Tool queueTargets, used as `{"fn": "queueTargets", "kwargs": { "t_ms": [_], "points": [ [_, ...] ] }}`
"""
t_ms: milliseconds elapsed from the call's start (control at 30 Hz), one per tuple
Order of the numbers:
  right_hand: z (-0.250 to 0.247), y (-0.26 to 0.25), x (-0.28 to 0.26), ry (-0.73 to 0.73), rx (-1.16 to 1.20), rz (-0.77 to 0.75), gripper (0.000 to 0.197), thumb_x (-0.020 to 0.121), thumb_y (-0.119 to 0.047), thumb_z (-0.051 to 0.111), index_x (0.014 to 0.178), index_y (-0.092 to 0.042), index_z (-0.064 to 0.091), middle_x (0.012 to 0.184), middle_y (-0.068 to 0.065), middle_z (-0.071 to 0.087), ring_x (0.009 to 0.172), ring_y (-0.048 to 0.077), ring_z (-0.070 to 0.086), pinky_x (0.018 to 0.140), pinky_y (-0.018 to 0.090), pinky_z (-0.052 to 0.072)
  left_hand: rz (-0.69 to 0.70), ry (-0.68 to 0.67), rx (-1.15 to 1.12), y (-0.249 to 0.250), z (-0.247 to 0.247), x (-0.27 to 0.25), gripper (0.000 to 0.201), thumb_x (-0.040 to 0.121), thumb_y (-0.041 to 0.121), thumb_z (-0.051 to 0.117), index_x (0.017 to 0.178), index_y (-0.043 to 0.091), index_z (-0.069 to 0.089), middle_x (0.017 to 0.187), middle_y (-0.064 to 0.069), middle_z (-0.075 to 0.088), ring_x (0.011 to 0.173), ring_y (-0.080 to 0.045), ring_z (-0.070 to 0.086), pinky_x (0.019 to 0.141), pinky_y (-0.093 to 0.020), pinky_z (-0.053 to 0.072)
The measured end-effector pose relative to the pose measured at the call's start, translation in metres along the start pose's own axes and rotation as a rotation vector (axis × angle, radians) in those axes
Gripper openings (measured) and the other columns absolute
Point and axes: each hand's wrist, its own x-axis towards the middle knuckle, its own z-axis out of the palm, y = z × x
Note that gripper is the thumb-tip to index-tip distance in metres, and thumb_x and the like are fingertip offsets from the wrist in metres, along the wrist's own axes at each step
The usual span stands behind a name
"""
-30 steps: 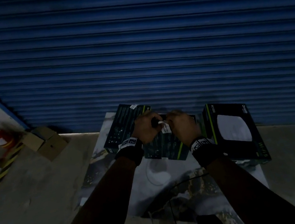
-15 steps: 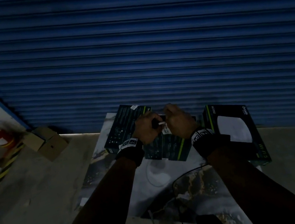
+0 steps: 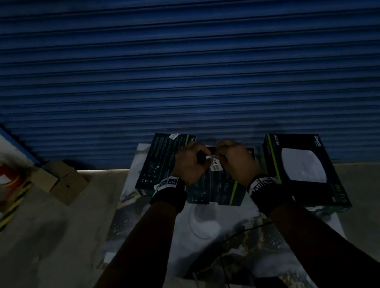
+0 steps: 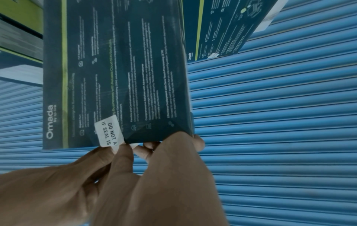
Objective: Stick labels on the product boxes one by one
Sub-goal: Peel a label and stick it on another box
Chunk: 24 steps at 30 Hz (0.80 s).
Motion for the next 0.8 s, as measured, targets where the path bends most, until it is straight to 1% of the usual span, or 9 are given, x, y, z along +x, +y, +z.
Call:
{"fn": "queueTargets", "kwargs": {
  "t_ms": [133,267,400,533,600,667,700,733,800],
  "points": [
    [0.002,-0.001,0.003,-0.018,-0.046,0.043,0.007,0.088,-0.001,0.067,0.09,-0.002,0.074,0.097,0.014,0.067,0.087,0.031,0.065,0.074,0.041,0.057,0.018,0.015,-0.011,-0.003,0.003,-0.001,0.014,0.083,0.022,0.076,0.096,0.019,0.072,0.103,-0.004,0.064,0.096,-0.024,0.064,0.085,-0.04,0.054],
    [0.004,-0.006,0.008,-0.061,-0.118,0.069,0.008,0.083,0.006,0.066,0.09,0.001,0.066,0.1,0.02,0.06,0.088,0.035,0.063,0.071,0.041,0.056,0.021,0.026,-0.037,-0.004,0.001,-0.001,0.016,0.083,0.014,0.079,0.097,0.015,0.072,0.102,-0.001,0.062,0.095,-0.022,0.063,0.085,-0.032,0.051],
    [0.011,-0.004,0.012,-0.13,-0.212,0.073,0.027,0.079,0.003,0.076,0.104,0.007,0.065,0.114,0.025,0.06,0.098,0.039,0.063,0.078,0.04,0.058,0.04,0.01,-0.037,-0.004,0.001,-0.001,0.016,0.083,0.015,0.078,0.097,0.011,0.072,0.102,-0.006,0.063,0.094,-0.023,0.062,0.083,-0.03,0.05],
    [0.009,-0.001,0.014,-0.202,-0.244,0.056,0.047,0.068,-0.009,0.09,0.105,0.005,0.064,0.115,0.02,0.057,0.101,0.037,0.06,0.074,0.038,0.056,0.036,0.017,-0.034,-0.005,0.001,-0.002,0.018,0.082,0.018,0.078,0.098,0.012,0.072,0.103,-0.006,0.065,0.095,-0.025,0.064,0.084,-0.032,0.051],
    [0.011,0.004,0.012,-0.221,-0.231,0.034,0.049,0.071,-0.008,0.088,0.111,0.006,0.063,0.117,0.02,0.056,0.105,0.037,0.059,0.081,0.039,0.055,0.041,0.018,-0.039,-0.005,0.001,-0.003,0.018,0.082,0.015,0.079,0.098,0.012,0.072,0.104,-0.006,0.064,0.095,-0.024,0.063,0.085,-0.031,0.05],
    [0.013,0.01,0.012,-0.263,-0.202,0.036,0.049,0.076,-0.007,0.084,0.117,0.008,0.061,0.121,0.023,0.055,0.112,0.04,0.057,0.095,0.041,0.051,0.048,0.02,-0.052,-0.005,0.001,-0.004,0.017,0.082,0.014,0.079,0.098,0.013,0.072,0.104,-0.005,0.064,0.096,-0.022,0.062,0.085,-0.03,0.049],
    [0.013,0.012,0.012,-0.282,-0.179,0.028,0.044,0.08,-0.004,0.08,0.117,0.008,0.06,0.123,0.025,0.053,0.114,0.041,0.055,0.099,0.042,0.048,0.052,0.02,-0.052,-0.004,0.0,-0.005,0.016,0.083,0.014,0.078,0.097,0.014,0.072,0.104,-0.005,0.064,0.096,-0.022,0.062,0.085,-0.03,0.049],
    [0.01,0.011,0.012,-0.287,-0.145,0.011,0.032,0.084,0.0,0.071,0.113,0.007,0.06,0.121,0.026,0.052,0.113,0.041,0.054,0.099,0.043,0.047,0.053,0.02,-0.047,-0.003,0.0,-0.005,0.016,0.083,0.014,0.078,0.097,0.014,0.072,0.104,-0.005,0.064,0.096,-0.023,0.062,0.084,-0.03,0.049],
    [0.004,0.012,0.011,-0.215,-0.055,-0.015,0.015,0.084,0.01,0.055,0.096,0.003,0.061,0.109,0.023,0.053,0.101,0.039,0.055,0.09,0.046,0.051,0.038,0.018,-0.039,-0.004,0.0,-0.004,0.016,0.084,0.016,0.079,0.098,0.014,0.072,0.105,-0.006,0.064,0.096,-0.024,0.063,0.085,-0.031,0.049]
  ]
}}
